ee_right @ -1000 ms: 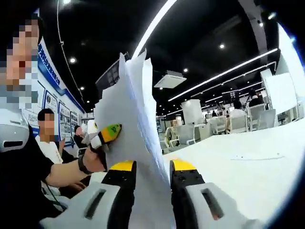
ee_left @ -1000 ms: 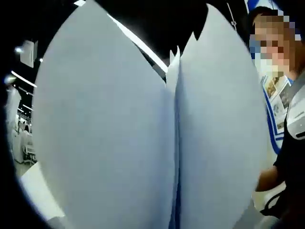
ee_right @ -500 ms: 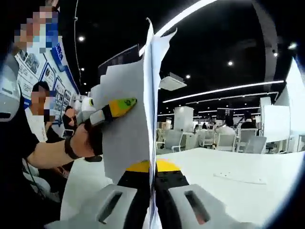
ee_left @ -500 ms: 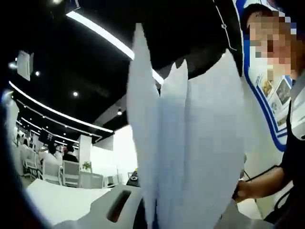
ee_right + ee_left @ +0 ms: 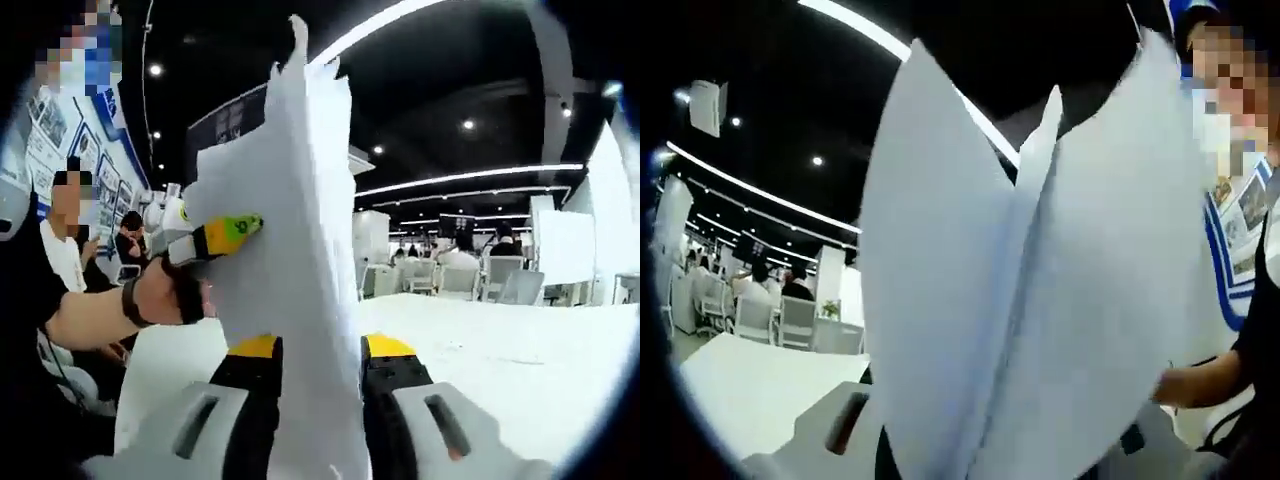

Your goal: Organize the stack of printing papers by aligning and flattening the scattered papers on the table

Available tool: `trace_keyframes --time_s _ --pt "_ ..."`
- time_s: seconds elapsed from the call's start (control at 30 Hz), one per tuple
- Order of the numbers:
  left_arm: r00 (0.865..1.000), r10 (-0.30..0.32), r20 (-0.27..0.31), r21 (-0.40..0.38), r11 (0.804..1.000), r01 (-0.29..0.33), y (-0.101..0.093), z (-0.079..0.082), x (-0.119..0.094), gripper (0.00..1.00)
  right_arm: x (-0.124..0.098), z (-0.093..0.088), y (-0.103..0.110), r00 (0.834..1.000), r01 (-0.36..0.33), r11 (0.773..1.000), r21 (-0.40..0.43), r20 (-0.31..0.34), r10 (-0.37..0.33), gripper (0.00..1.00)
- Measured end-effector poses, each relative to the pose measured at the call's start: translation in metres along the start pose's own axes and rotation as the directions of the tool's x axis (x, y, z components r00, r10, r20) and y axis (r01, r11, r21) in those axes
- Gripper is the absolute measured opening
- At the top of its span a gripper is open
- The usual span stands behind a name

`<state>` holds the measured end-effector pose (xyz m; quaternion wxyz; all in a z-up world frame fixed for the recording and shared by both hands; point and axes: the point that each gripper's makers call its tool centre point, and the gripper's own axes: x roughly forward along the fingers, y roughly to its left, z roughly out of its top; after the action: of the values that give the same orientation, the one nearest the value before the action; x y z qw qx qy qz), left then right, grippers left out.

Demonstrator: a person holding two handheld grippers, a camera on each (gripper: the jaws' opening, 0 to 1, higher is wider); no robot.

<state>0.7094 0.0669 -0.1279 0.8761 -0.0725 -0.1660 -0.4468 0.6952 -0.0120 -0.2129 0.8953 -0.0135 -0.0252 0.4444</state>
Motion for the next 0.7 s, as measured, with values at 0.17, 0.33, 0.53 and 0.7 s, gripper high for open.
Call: trace_keyframes --time_s 0.17,0.33,0.53,0.7 --pt "1.0 -0.016 0.008 -0.027 0.999 0.016 -0.003 0.002 0.009 0.46 0.009 0.004 0.001 0.999 -0.048 0.992 0.113 0.032 0.044 0.31" --pt "0.998 -0.055 -0.006 0.046 0.997 0.055 -0.011 0.007 0.016 0.25 0.013 0.007 0.013 0.997 -0.078 0.996 0.039 0.001 0.078 0.29" --pt "0.998 -0.068 -0.006 -0.059 0.996 0.068 -0.007 -0.002 0.01 0.17 0.009 -0.001 0.004 0.998 -0.065 0.997 0.05 -0.02 0.067 0.28" --pt "0.997 -0.07 -0.039 -0.061 0.996 0.068 -0.008 -0.02 0.006 0.13 0.009 -0.006 0.002 0.998 -0.062 0.994 0.092 -0.011 0.063 0.22"
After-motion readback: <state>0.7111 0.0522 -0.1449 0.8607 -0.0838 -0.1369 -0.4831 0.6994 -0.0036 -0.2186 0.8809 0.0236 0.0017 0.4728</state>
